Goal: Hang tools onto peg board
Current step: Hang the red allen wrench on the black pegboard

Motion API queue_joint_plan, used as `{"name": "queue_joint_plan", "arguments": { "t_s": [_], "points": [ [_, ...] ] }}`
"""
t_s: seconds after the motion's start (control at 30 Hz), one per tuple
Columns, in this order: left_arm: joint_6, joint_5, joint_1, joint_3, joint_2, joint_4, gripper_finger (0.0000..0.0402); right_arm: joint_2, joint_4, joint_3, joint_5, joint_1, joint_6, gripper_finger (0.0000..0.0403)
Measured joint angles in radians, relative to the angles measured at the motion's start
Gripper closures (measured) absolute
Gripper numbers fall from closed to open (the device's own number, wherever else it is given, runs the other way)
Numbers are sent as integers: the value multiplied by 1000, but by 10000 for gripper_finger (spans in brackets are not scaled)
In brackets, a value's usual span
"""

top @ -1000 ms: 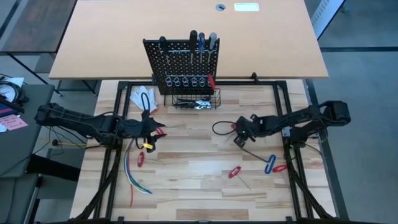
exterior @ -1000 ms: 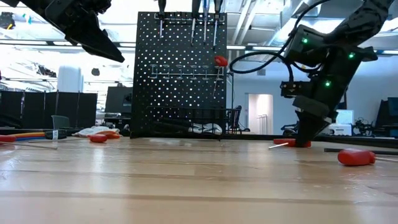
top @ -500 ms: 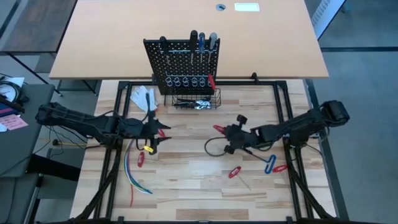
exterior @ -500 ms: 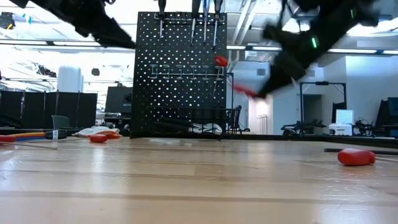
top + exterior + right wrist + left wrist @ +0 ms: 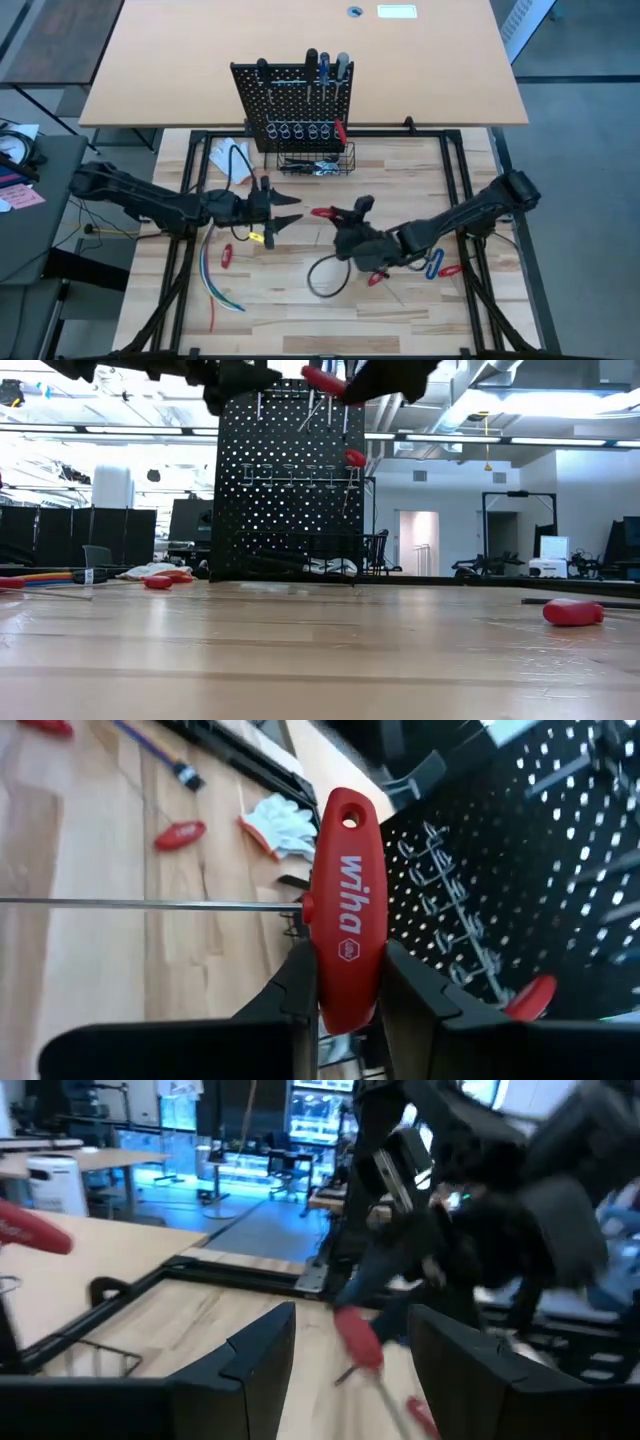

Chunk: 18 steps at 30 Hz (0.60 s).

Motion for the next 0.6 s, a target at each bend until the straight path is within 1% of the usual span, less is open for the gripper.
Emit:
{"name": "queue_joint_plan", "arguments": {
  "t_s": [0.17,0.3,0.43,0.6],
  "points": [
    [-46,50,0,0,0,1,207,116,-1,104,79,31,-98,332],
    [-52,64,-1,0,0,-16,205,163,-3,162,135,46,-166,332],
    [-2,88,0,0,0,-47,204,172,-1,188,136,45,-184,332],
    [-2,137,0,0,0,-49,204,172,0,195,136,36,-186,332]
  ]
}}
